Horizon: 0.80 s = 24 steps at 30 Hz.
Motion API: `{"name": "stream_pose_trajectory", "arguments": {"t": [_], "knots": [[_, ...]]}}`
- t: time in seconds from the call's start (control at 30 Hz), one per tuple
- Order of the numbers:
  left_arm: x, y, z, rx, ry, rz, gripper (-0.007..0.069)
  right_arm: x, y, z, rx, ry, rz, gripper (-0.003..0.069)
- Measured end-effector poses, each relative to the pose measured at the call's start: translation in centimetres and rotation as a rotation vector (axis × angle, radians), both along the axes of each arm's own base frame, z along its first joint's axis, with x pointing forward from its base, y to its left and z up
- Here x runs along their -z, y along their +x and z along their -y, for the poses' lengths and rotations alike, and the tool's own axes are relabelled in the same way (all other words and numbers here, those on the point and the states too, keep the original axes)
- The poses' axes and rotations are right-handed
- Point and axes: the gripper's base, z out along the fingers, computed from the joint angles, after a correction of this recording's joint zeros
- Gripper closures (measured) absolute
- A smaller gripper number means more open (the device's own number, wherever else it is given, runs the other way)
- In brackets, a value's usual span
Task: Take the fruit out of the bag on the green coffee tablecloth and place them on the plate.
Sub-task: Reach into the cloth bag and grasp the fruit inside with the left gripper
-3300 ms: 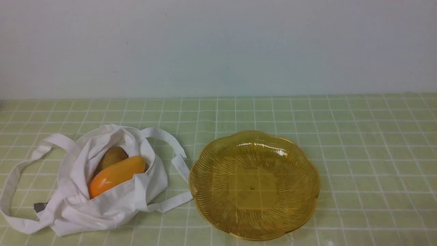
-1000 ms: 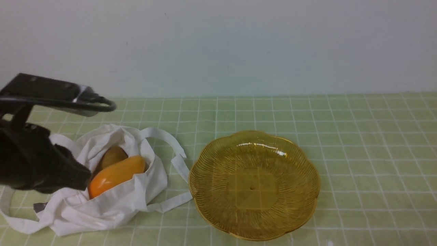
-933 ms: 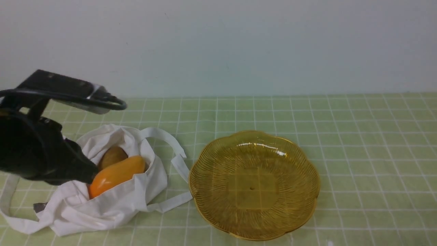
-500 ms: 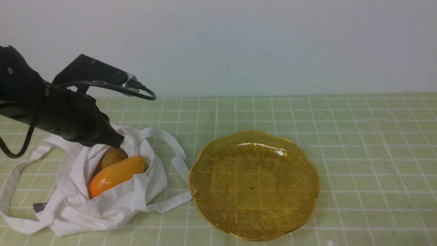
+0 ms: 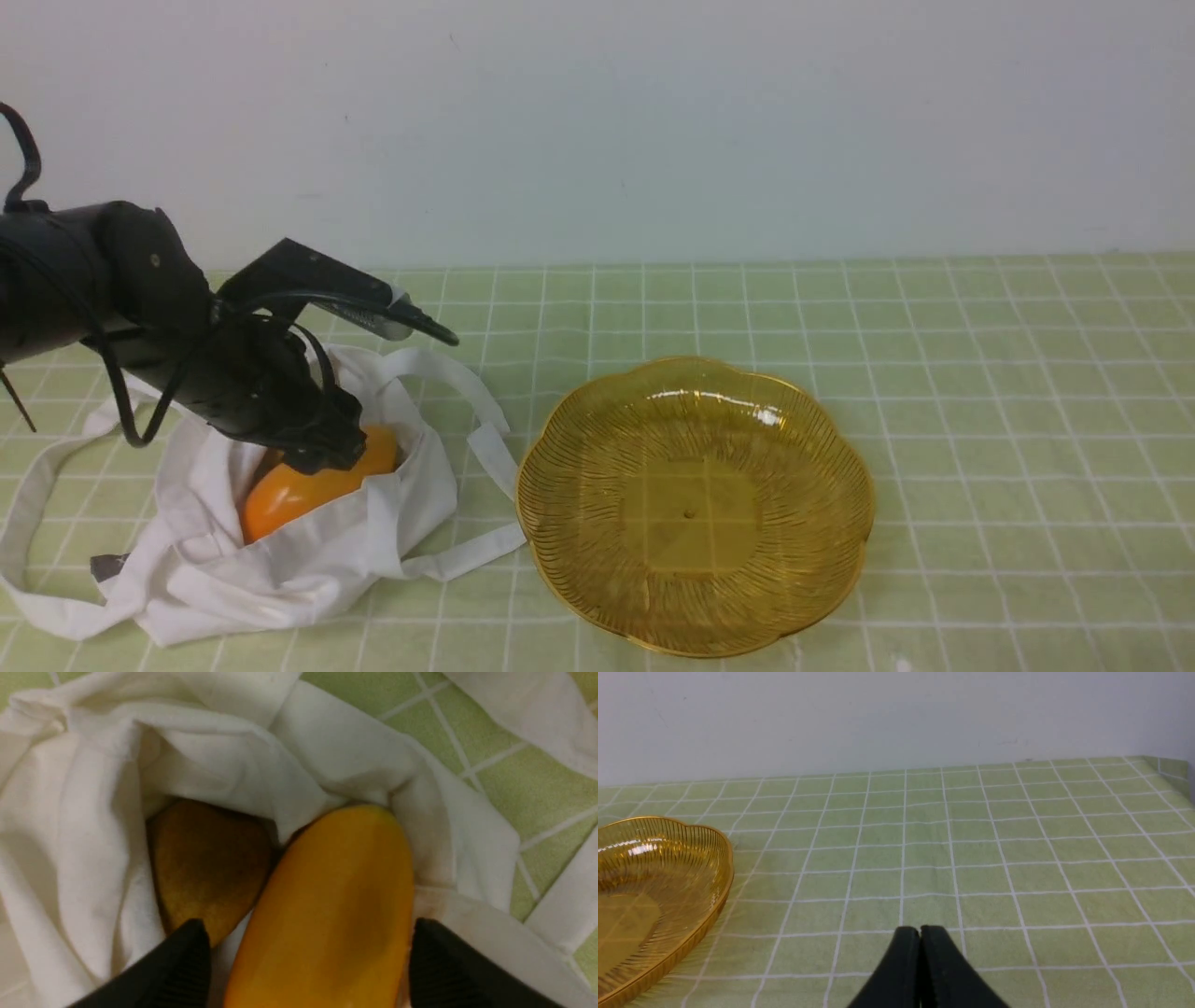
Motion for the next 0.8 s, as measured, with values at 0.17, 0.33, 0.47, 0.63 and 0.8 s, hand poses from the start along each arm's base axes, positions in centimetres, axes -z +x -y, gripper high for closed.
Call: {"name": "stream_pose_trajectory", "arguments": {"t": [0.17,0.33,0.47,0.63,0.8], "knots": [[1.3,0.4,0.0,0.001,0.005,-0.035,0.0062,0.0,0.0,0.0,0.0,0.0,0.0,0.0669],[2.3,0.6,0.0,0.006,0.015,-0.061,0.0062,0.0,0.0,0.0,0.0,0.0,0.0,0.0669],[2.3,0.6,0.0,0.009,0.02,-0.06,0.0063,0.0,0.0,0.0,0.0,0.0,0.0,0.0669],[2.8,0.8,0.0,0.005,0.02,-0.079,0.0111,0.0,0.0,0.0,0.0,0.0,0.0,0.0669],[2.8,0.7,0.0,0.006,0.018,-0.093,0.0126,0.0,0.0,0.0,0.0,0.0,0.0,0.0669]]}}
